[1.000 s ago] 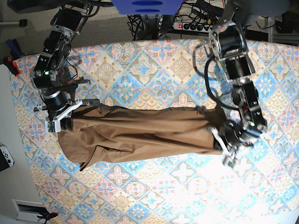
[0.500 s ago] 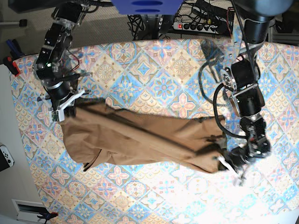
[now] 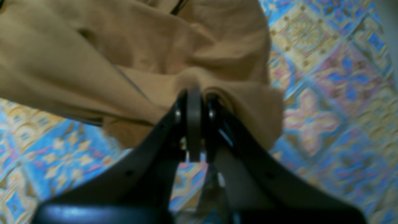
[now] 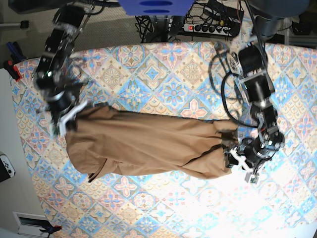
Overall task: Layout the t-shirt on the table in an organized manner, then fold the t-shirt properly
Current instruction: 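Drag the shirt end with the left gripper away from the robot, then release the shirt end with the right gripper and raise it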
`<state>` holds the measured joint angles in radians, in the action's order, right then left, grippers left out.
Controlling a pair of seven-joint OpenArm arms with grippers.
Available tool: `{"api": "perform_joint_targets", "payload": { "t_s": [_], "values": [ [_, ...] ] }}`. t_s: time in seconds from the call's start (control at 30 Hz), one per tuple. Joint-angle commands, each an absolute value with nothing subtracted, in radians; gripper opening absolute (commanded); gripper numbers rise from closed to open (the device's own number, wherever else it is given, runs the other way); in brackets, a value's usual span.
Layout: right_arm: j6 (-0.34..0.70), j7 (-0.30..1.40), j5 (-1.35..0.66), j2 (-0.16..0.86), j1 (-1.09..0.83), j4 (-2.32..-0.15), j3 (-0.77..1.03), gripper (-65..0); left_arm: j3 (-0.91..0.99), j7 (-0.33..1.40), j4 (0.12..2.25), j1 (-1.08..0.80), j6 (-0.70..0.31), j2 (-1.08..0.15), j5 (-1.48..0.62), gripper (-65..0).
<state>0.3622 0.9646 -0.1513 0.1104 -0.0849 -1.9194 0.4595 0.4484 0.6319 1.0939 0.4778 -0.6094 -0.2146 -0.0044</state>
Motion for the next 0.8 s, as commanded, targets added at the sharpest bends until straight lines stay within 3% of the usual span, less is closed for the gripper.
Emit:
{"api": "perform_joint_targets", "payload": {
  "t_s": [0.0, 0.17, 0.4, 0.63, 0.77],
  "values": [
    [0.361, 0.918, -0.171, 0.134, -0.021, -1.940, 0.427, -65.0, 0.449, 0.622, 1.188, 0.489, -0.611, -0.220, -0.022, -26.3],
    [0.361, 0.992, -0.171, 0.179, 0.157, -1.867, 0.338, -65.0, 0.449, 0.690, 1.448, 0.367, -0.611, -0.179, -0.024, -26.3],
    [0.361, 1.009, -0.170, 0.206, 0.283, -1.549, 0.317, -65.0, 0.449, 0.713, 1.569, 0.272, -0.611, -0.174, -0.024, -26.3],
    [0.361, 1.001, -0.170, 0.209, 0.286, -1.534, 0.275, -24.1, 0.450, 0.713, 1.569, 0.249, -0.611, -0.177, -0.024, -26.3],
    [0.361, 1.000, -0.171, 0.209, 0.236, -1.649, 0.300, -9.2, 0.449, 0.713, 1.569, 0.248, -0.611, -0.174, -0.024, -26.3]
  ]
}}
